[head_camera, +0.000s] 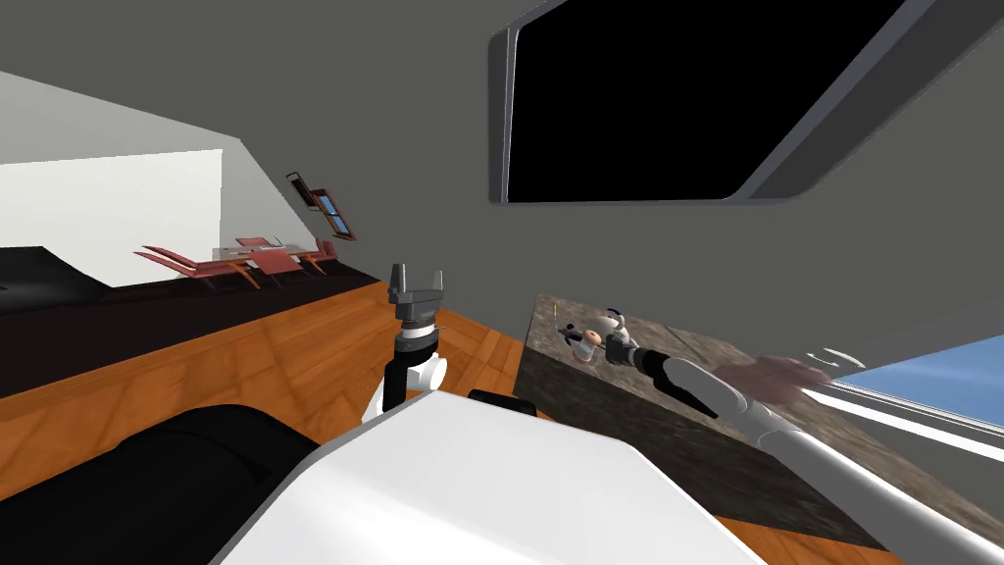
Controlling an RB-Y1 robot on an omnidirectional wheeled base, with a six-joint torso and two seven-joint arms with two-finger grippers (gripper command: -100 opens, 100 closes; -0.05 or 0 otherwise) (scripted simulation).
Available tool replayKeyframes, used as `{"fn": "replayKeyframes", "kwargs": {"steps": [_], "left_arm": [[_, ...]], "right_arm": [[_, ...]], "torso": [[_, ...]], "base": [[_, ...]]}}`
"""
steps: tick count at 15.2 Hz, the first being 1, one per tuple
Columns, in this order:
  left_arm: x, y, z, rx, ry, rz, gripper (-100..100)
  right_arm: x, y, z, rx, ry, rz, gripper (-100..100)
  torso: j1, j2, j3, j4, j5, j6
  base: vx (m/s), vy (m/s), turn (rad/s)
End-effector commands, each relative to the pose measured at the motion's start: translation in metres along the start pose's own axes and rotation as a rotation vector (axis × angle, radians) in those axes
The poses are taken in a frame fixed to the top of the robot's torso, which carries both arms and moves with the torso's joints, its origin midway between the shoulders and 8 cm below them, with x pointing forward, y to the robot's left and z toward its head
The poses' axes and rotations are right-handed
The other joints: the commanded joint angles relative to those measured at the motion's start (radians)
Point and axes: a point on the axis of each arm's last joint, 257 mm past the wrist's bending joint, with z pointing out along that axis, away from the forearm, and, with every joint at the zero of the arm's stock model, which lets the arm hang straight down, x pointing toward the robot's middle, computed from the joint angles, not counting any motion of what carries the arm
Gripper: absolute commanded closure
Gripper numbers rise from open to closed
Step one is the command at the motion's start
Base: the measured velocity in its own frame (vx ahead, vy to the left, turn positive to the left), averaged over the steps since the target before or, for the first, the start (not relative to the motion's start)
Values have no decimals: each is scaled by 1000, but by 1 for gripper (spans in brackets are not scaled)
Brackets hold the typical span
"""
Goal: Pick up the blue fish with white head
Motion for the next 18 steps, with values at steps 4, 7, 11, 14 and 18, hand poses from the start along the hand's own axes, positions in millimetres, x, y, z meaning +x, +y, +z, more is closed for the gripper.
{"fn": "replayKeyframes", "kwargs": {"steps": [4, 7, 11, 14, 18], "left_arm": [[0, 0, 0, 0, 0, 0, 0], [0, 0, 0, 0, 0, 0, 0], [0, 0, 0, 0, 0, 0, 0], [0, 0, 0, 0, 0, 0, 0], [0, 0, 0, 0, 0, 0, 0]], "right_arm": [[-42, -13, 22, -11, -34, -49, 100], [-75, -24, 32, 2, -75, -78, 100], [-87, -25, 41, -18, -73, -104, 100], [-92, -28, 43, -21, -75, -77, 100], [-138, -46, 53, -4, -126, -176, 100]], "torso": [[-4, 1, 1, 0, 0, 2], [0, -1, 0, 0, 0, -1], [-3, 1, 1, 1, 0, 1], [2, 1, 1, 1, 2, 0], [-3, 3, 3, 3, 2, 2]], "base": [[4, -62, -252], [10, -26, -66], [9, -54, -164], [-1, 1, 30], [13, -64, -256]]}}
